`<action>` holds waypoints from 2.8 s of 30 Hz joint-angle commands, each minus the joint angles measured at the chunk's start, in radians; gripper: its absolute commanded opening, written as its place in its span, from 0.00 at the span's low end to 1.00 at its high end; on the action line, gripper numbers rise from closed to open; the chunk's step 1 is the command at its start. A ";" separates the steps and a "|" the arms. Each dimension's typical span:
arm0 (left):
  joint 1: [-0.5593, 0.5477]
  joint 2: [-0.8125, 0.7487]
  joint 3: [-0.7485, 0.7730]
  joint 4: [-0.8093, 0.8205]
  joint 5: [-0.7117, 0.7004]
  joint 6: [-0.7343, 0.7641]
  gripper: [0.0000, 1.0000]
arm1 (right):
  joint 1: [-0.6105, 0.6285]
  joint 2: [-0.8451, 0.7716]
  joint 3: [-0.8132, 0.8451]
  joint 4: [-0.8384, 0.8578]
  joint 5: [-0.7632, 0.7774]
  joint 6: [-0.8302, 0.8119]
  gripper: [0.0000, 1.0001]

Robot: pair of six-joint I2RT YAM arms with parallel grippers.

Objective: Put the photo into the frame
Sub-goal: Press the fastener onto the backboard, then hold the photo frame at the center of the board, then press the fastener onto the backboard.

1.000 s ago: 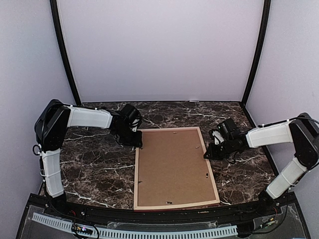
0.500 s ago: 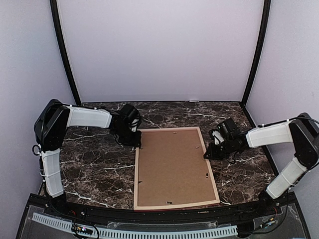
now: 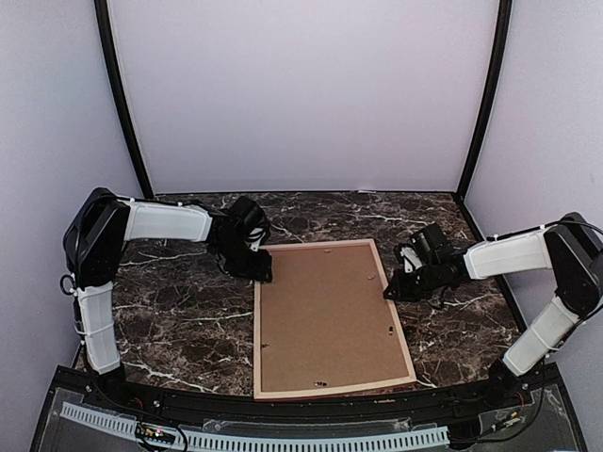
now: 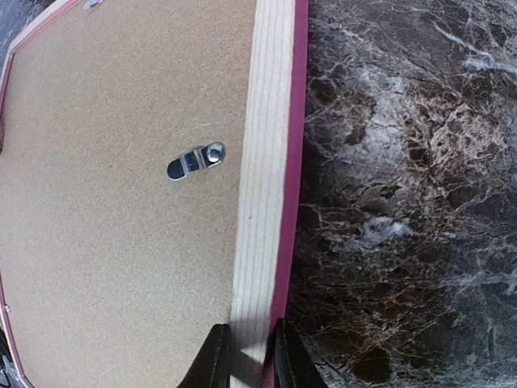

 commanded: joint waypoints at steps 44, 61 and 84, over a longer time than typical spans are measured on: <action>-0.121 -0.187 -0.283 0.036 -0.088 -0.203 0.17 | 0.024 -0.114 -0.059 -0.036 -0.005 0.029 0.55; -0.120 -0.183 -0.275 0.044 -0.095 -0.205 0.18 | 0.176 -0.351 -0.237 -0.103 0.083 0.220 0.65; -0.121 -0.181 -0.274 0.046 -0.087 -0.204 0.18 | 0.324 -0.246 -0.197 -0.141 0.206 0.276 0.54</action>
